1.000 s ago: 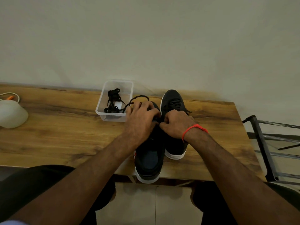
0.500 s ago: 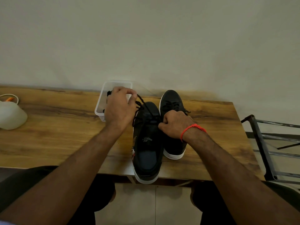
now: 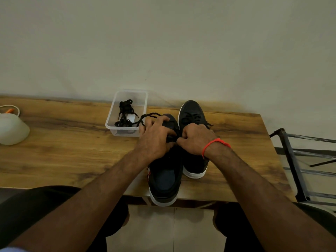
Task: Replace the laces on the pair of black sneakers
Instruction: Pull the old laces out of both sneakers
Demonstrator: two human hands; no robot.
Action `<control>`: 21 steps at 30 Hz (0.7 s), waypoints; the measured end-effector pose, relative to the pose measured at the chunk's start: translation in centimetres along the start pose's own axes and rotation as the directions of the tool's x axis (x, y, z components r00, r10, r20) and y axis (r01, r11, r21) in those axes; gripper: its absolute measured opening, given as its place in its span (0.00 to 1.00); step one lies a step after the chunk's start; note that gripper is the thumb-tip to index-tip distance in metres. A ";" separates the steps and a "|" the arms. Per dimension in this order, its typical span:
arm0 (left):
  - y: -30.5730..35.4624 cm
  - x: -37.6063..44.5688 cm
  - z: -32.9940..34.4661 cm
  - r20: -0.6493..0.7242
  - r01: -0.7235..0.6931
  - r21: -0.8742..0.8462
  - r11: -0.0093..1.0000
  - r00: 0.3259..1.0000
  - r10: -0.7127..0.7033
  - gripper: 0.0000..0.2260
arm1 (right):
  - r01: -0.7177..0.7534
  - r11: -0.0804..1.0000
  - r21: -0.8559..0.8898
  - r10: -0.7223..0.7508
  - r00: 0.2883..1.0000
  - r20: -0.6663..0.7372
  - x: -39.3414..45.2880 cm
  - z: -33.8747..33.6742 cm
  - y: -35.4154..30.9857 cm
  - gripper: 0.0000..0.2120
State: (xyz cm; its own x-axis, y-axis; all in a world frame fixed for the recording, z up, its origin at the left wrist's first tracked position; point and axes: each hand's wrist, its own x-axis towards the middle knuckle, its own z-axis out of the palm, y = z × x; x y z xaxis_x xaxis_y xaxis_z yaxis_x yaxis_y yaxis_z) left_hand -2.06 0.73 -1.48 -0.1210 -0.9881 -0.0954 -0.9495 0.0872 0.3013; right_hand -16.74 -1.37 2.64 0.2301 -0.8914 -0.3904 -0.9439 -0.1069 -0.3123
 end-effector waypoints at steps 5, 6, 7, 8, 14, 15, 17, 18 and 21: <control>-0.3 0.2 0.0 -0.076 0.083 -0.170 0.982 0.992 -0.097 0.09 | -0.005 1.000 -0.001 0.005 1.000 0.001 -0.1 -0.1 -0.1 0.10; -0.6 0.4 -0.3 -0.121 0.104 -0.251 0.962 0.983 -0.137 0.08 | -0.003 1.000 0.001 0.003 1.000 0.003 -0.1 -0.1 -0.1 0.10; -0.8 0.6 -0.9 -0.177 0.124 -0.357 0.926 0.964 -0.197 0.07 | -0.002 1.000 0.004 0.002 1.000 0.005 -0.1 -0.1 0.0 0.10; -1.0 0.9 -1.5 -0.238 0.136 -0.481 0.866 0.930 -0.279 0.05 | -0.002 1.000 0.011 0.002 1.000 0.009 -0.1 -0.2 0.0 0.11; -3.7 1.8 -3.7 -0.318 0.159 -0.772 0.615 0.742 -0.591 0.14 | -0.007 1.000 0.004 0.007 1.000 0.017 -0.3 -0.3 0.0 0.10; -3.8 1.6 -3.3 -0.340 0.201 -0.652 0.731 0.785 -0.519 0.21 | -0.008 1.000 -0.001 0.008 1.000 0.016 -0.4 -0.3 -0.1 0.10; -2.8 1.2 -2.8 -0.383 0.146 -0.411 0.900 0.868 -0.316 0.24 | -0.010 1.000 -0.008 0.010 1.000 0.011 -0.5 -0.3 -0.2 0.10; -2.0 1.0 -2.6 -0.405 0.074 -0.311 0.947 0.892 -0.202 0.22 | -0.011 1.000 -0.011 0.012 1.000 0.009 -0.5 -0.3 -0.2 0.10; -0.3 0.3 -1.8 -0.269 -0.072 -0.059 0.996 0.962 0.054 0.12 | -0.011 1.000 -0.015 0.011 1.000 0.011 -0.5 -0.3 -0.1 0.09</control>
State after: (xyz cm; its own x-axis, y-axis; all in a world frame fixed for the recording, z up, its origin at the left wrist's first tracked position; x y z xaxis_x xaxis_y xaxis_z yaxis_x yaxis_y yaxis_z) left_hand -1.29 0.20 0.13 -0.0895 -0.9796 0.1799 -0.9195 0.1507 0.3631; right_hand -16.82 -1.10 3.15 0.2220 -0.8878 -0.4031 -0.9498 -0.1034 -0.2953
